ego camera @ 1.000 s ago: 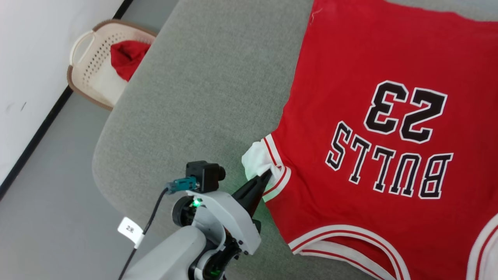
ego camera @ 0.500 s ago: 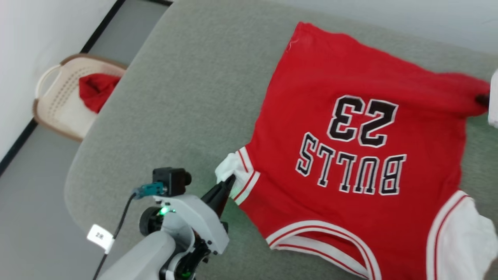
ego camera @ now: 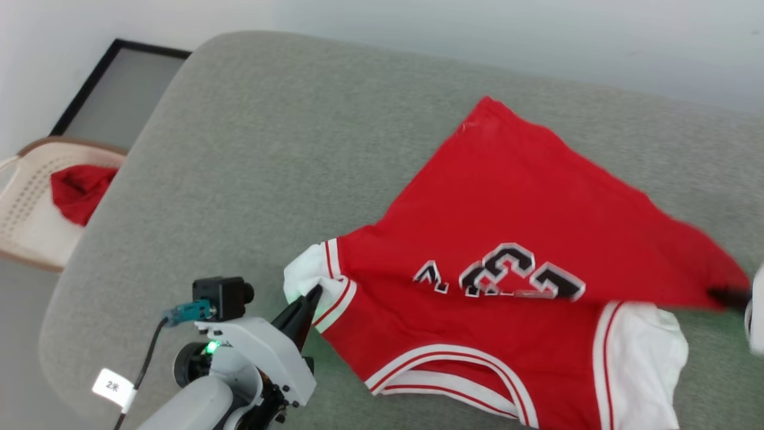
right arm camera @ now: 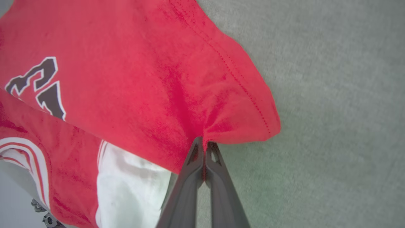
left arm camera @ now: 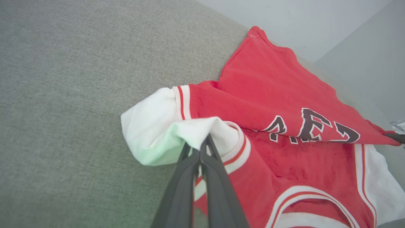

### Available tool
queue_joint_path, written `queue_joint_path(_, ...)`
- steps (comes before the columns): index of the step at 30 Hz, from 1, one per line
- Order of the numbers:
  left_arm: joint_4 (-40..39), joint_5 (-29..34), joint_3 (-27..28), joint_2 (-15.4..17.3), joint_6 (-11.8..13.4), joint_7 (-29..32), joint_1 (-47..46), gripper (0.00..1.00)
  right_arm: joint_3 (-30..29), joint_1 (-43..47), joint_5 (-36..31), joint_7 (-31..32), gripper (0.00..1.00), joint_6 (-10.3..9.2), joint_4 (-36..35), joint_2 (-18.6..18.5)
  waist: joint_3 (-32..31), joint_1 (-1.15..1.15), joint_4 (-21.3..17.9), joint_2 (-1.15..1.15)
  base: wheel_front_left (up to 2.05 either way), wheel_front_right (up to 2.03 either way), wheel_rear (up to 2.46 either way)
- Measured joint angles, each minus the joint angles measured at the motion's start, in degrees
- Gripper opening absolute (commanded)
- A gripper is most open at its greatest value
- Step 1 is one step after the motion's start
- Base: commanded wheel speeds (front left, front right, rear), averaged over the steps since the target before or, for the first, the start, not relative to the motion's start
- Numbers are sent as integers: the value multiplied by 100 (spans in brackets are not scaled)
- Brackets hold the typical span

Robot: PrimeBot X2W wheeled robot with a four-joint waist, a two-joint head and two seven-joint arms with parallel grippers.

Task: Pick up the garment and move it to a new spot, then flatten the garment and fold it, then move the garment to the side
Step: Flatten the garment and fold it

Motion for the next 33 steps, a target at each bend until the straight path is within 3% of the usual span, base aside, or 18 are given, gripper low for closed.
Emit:
queue_joint_path(8,-282,-37,41,153,158,26,147,0,-946,1670,-394,491,0,0,-1484,954,-58,0,-270,0,0,0,0)
queue_joint_path(15,-376,-43,49,176,207,32,155,0,-1109,2022,-690,320,0,0,-1797,1379,-28,0,-368,0,0,0,0)
queue_joint_path(16,-376,-44,48,175,207,32,157,0,-1070,2019,-810,213,45,0,-1817,1359,-31,0,-377,0,0,0,0)
queue_joint_path(17,-376,-44,47,172,208,32,159,0,-1036,2018,-875,162,100,0,-1811,1337,-41,0,-383,0,0,0,0)
queue_joint_path(27,-428,-46,36,225,283,23,279,0,-756,2291,-926,-724,100,0,-2256,1106,-196,0,-422,0,0,0,0)
queue_joint_path(33,-561,-97,135,330,393,-55,447,0,-477,2408,-1347,-2360,100,0,-2816,904,-232,0,-531,0,0,0,0)
